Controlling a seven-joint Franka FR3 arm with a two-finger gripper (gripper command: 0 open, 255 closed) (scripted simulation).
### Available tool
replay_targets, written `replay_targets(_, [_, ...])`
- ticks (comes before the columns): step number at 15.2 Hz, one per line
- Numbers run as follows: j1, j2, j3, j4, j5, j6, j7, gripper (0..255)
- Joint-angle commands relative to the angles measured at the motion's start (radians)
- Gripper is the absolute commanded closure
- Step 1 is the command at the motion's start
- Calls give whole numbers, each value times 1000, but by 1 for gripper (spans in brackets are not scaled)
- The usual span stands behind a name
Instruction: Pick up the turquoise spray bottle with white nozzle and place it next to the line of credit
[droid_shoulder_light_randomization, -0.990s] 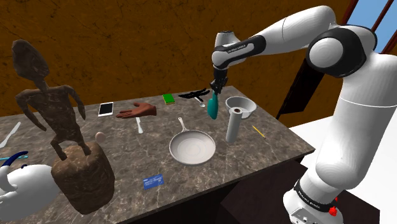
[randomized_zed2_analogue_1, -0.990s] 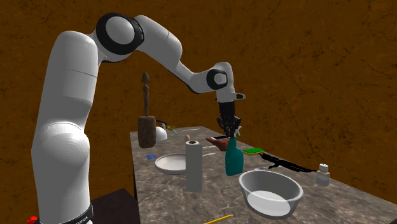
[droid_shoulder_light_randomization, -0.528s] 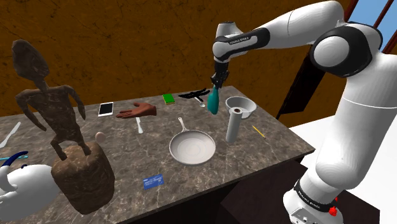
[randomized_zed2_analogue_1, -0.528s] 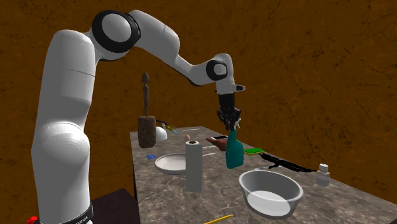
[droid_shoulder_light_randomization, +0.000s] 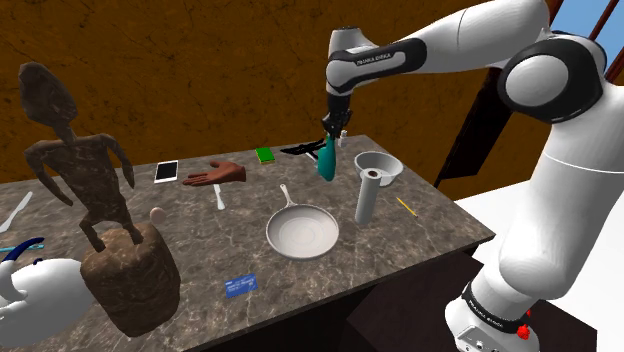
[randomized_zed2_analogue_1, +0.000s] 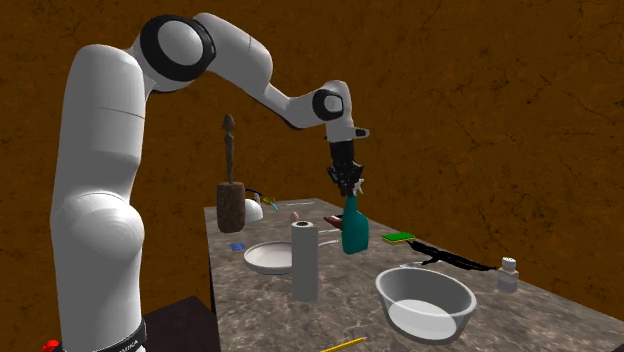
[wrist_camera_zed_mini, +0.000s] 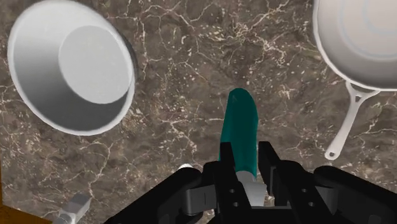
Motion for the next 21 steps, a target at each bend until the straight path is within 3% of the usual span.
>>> replay_targets(1, [24, -1, 17, -4, -6, -1, 45, 255])
replay_targets(11, [154, 16, 111, 26, -34, -36, 275, 255])
replay_targets(21, [289, 127, 194, 183, -64, -109, 490, 255])
